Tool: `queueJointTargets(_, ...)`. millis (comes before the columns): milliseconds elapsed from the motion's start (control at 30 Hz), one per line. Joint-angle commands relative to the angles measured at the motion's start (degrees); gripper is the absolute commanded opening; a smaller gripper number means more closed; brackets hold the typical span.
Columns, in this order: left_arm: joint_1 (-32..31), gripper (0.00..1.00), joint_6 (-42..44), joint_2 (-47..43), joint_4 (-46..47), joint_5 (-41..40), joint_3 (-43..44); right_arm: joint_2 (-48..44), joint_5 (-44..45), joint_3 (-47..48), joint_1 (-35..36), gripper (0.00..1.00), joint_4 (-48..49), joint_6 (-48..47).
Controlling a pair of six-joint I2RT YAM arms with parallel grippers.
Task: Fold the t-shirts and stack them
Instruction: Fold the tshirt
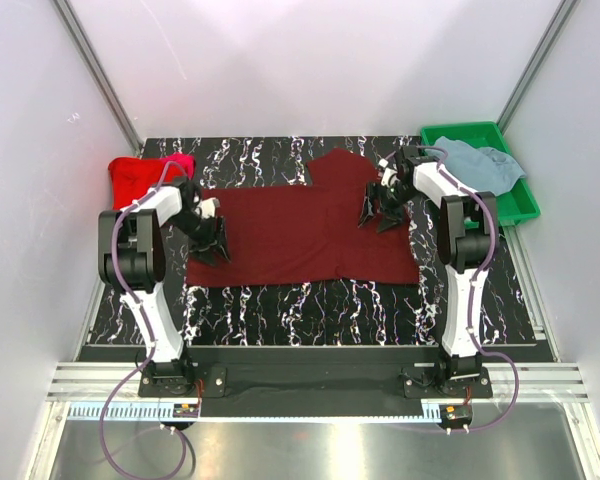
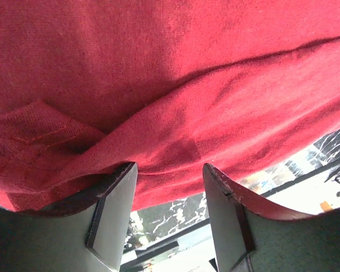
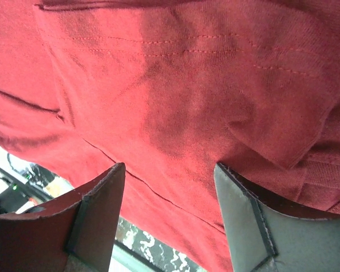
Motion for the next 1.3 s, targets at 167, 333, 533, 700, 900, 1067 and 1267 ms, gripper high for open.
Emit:
queueJointTargets(167, 0.2, 0.58, 0.8, -5.1, -0.5, -4.5, -5.2, -2.7, 2.1, -7.6, 0.0, 0.73, -6.4, -0.6)
queueJointTargets(333, 0.1, 0.57, 1.1, -7.1, 0.0, -4.9, -2.6, -5.6, 3.2, -10.0, 0.0, 0.71, -5.8, -1.9)
queueJointTargets(533, -0.6, 0.58, 4.0, -8.0, -1.3, -2.1, 11.8, -6.4, 4.7, 0.7, 0.0, 0.7, -4.9, -4.0)
queueJointTargets(700, -0.5, 0.59, 6.0, -4.1, 0.0, -3.3, 21.0, 0.6, 5.3, 17.3, 0.0, 0.7, -5.0, -7.2)
queueJointTargets(900, -0.6, 0.59, 8.6, 2.3, 3.1, -7.8, 25.5, 15.4, 6.0, 37.7, 0.1, 0.69, -6.5, -9.2)
queueJointTargets(1067, -0.5, 0.58, 11.0, 6.6, 3.5, -11.7, 29.9, 21.8, 9.1, 41.7, 0.1, 0.68, -3.7, -9.8)
queueJointTargets(1267, -0.6, 0.58, 12.3, 8.4, 3.8, -12.0, 31.2, 25.5, 10.8, 48.0, -0.2, 0.7, -1.5, -11.0)
